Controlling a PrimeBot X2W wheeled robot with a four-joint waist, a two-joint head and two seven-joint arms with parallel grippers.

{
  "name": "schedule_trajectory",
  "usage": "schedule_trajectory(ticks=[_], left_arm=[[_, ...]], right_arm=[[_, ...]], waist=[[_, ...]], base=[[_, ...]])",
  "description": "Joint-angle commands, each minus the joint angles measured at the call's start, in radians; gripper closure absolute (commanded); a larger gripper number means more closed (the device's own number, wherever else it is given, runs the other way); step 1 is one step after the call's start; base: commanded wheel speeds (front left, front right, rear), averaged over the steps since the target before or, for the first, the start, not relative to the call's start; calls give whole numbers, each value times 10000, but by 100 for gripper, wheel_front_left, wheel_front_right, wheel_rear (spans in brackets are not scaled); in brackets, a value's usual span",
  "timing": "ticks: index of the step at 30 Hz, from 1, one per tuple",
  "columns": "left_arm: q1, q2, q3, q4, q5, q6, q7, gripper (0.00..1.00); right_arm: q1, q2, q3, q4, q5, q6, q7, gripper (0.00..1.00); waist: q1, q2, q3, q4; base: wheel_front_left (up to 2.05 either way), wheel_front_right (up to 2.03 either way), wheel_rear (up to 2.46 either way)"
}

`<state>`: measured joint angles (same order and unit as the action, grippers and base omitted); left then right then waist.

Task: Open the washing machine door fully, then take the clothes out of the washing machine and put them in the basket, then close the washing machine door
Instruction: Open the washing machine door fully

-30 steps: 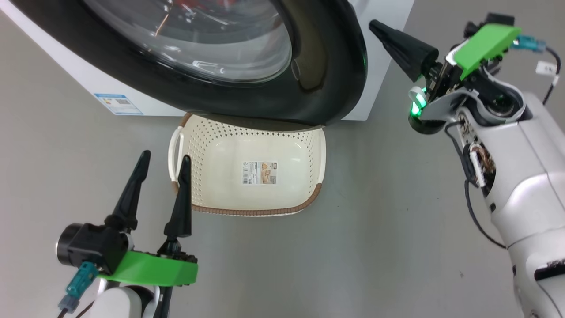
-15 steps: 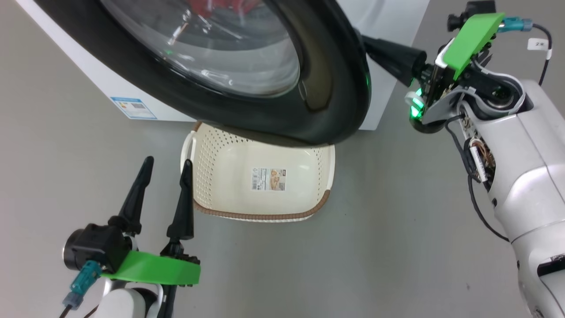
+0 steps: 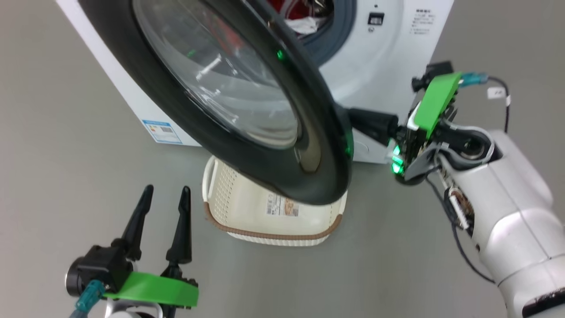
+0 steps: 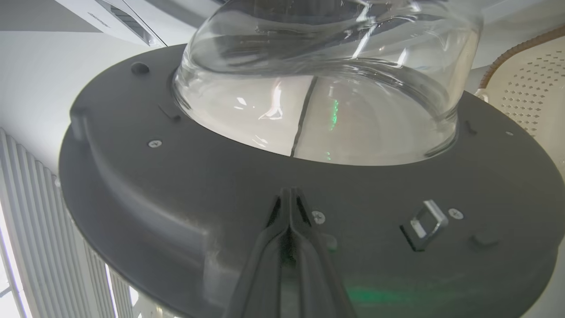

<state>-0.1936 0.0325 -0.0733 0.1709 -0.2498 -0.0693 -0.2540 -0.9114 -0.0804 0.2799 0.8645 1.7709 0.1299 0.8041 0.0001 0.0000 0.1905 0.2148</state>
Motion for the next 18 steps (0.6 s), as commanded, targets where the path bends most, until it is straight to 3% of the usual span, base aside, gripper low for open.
schedule_trajectory(ticks=[1, 18], left_arm=[[68, 177, 350, -191, -32, 105, -78, 0], [764, 177, 419, -3, -57, 247, -78, 0]], right_arm=[[171, 297, 226, -368, 237, 8, 102, 100], [1167, 301, 2421, -976, 1843, 8, -453, 100]], waist=[[-1, 0, -375, 270], [-1, 0, -1418, 1110]], base=[[0, 0, 0], [0, 0, 0]])
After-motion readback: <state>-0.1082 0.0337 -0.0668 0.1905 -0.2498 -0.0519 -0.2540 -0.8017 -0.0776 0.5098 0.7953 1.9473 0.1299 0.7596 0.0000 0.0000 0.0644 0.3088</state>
